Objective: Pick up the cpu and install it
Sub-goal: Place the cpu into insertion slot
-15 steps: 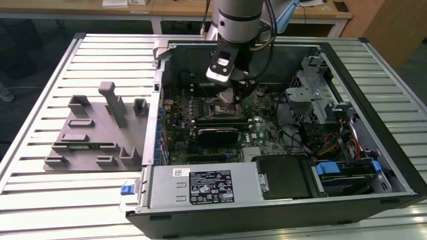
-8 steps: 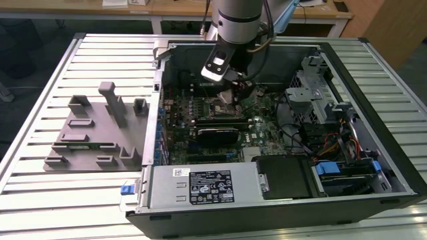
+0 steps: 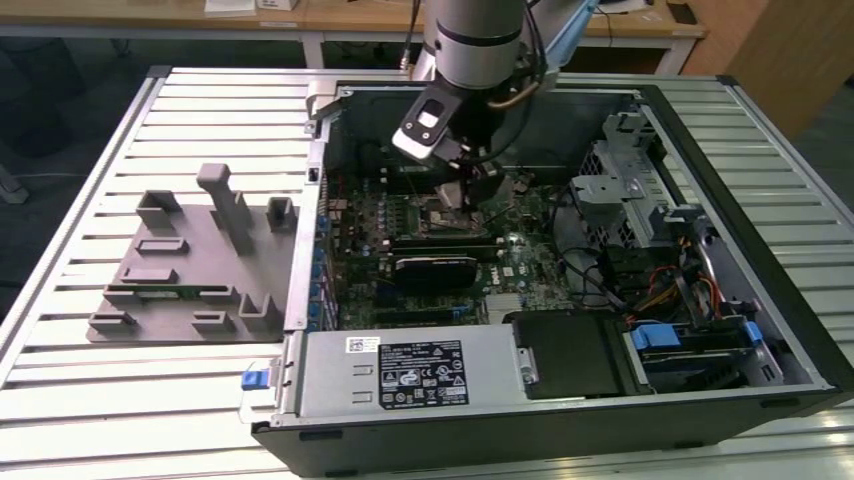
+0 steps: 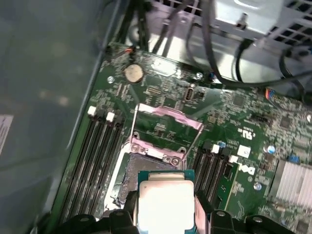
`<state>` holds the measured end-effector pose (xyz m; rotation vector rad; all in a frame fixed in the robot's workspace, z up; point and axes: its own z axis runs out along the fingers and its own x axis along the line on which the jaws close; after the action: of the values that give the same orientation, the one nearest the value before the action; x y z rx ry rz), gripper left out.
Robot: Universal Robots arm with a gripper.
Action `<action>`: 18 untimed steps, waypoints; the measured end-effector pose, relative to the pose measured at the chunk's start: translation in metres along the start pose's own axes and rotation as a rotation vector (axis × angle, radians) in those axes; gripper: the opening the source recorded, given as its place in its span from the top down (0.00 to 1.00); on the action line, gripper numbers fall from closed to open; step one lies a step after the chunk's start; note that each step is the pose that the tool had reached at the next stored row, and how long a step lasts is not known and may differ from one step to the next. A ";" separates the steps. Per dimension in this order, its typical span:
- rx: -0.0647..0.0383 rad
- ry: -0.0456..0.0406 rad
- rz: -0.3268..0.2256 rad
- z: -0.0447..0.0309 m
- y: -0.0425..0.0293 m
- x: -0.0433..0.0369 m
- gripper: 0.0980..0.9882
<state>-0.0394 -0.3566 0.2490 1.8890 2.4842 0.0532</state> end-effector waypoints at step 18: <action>-0.001 -0.0120 0.305 0.0048 -0.0002 0.0001 0.50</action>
<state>-0.0394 -0.3565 0.2442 2.2415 2.1645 0.0478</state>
